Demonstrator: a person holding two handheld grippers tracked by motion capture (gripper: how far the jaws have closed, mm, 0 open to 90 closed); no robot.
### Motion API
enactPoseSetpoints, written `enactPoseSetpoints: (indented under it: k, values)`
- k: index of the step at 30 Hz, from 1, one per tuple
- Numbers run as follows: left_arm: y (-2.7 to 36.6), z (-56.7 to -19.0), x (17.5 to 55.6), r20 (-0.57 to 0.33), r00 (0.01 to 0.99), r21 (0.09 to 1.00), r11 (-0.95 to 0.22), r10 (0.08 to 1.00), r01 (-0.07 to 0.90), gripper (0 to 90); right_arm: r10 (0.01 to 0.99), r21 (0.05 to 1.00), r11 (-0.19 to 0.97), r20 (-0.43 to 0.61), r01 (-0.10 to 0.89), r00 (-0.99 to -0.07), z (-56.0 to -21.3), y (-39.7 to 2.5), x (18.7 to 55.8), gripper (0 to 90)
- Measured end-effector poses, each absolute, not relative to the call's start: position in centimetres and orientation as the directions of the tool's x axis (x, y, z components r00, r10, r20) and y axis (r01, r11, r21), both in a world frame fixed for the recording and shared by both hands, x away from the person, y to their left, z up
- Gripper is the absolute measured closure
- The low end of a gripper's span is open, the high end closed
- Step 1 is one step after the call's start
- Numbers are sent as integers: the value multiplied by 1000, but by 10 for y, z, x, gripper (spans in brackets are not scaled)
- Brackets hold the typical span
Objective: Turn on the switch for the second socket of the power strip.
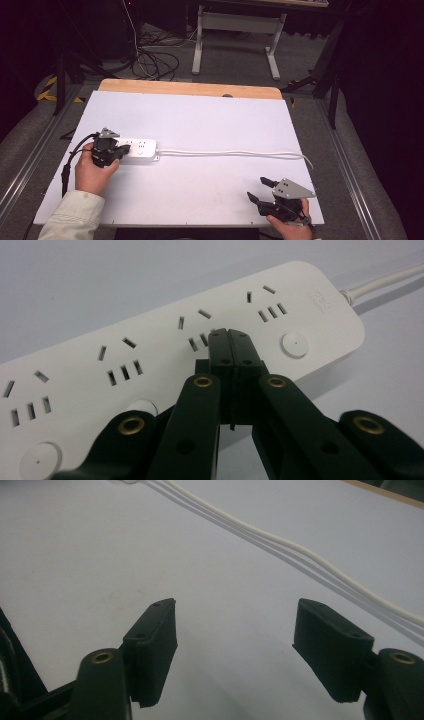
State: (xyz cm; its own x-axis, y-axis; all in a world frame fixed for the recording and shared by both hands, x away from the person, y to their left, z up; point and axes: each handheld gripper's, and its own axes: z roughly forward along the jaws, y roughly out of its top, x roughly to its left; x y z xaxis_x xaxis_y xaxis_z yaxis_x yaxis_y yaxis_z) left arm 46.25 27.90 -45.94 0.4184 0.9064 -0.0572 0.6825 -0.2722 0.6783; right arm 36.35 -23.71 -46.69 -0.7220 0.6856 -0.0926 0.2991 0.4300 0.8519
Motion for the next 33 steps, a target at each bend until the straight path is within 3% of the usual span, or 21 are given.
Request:
enactPoseSetpoints:
  k: [7, 33]
  values:
    - [284, -458, 458, 19, 449, 713, -327, 893, 620, 900, 685, 852, 430, -91, 300, -723, -467, -236, 364, 339]
    - [279, -420, 437, -43, 486, 784, -272, 873, 558, 900, 689, 855, 420, -80, 306, -720, -468, -238, 365, 339]
